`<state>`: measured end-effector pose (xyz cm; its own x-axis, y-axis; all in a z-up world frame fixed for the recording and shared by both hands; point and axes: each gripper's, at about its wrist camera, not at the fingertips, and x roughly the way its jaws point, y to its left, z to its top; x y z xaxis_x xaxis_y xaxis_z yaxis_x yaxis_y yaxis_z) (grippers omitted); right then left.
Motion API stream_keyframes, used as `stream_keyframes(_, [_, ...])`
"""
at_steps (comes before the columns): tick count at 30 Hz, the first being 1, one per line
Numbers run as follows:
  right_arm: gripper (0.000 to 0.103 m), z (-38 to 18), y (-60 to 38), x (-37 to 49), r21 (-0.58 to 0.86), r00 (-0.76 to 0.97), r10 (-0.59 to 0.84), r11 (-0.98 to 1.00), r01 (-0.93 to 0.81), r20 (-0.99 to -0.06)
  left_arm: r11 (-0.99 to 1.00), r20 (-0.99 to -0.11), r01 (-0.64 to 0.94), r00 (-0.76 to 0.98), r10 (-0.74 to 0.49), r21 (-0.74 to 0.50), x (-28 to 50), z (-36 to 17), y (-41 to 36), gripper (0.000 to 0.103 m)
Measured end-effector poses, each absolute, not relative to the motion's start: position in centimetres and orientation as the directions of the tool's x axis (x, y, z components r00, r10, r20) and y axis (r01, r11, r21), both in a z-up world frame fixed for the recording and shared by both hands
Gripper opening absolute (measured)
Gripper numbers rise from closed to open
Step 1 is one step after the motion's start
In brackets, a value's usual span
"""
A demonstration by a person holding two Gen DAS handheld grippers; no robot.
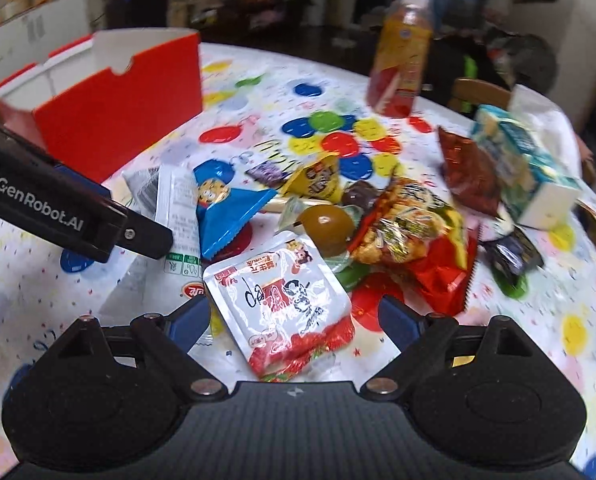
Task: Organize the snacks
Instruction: 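Grasp the silver wrapper with the left tool while the right tool grasps the white-red pouch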
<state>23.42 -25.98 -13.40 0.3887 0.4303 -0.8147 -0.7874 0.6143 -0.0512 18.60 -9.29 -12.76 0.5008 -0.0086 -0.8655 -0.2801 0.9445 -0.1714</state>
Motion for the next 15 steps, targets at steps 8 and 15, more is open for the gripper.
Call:
stream_keyframes(8, [0.092,-14.5,-25.5,25.5,-0.003,0.276,0.468,0.504,-0.864,-0.839,0.915,-0.884,-0.32,0.461,-0.075,-0.244,20.2,-14.1,-9.5,0.063])
stream_keyframes(15, [0.077,-15.0,-25.7,25.6,0.021,0.23,0.477,0.464,-0.886,-0.848,0.892,-0.889,-0.355,0.447,-0.101,-0.28,20.6,-14.6,-8.8,0.062])
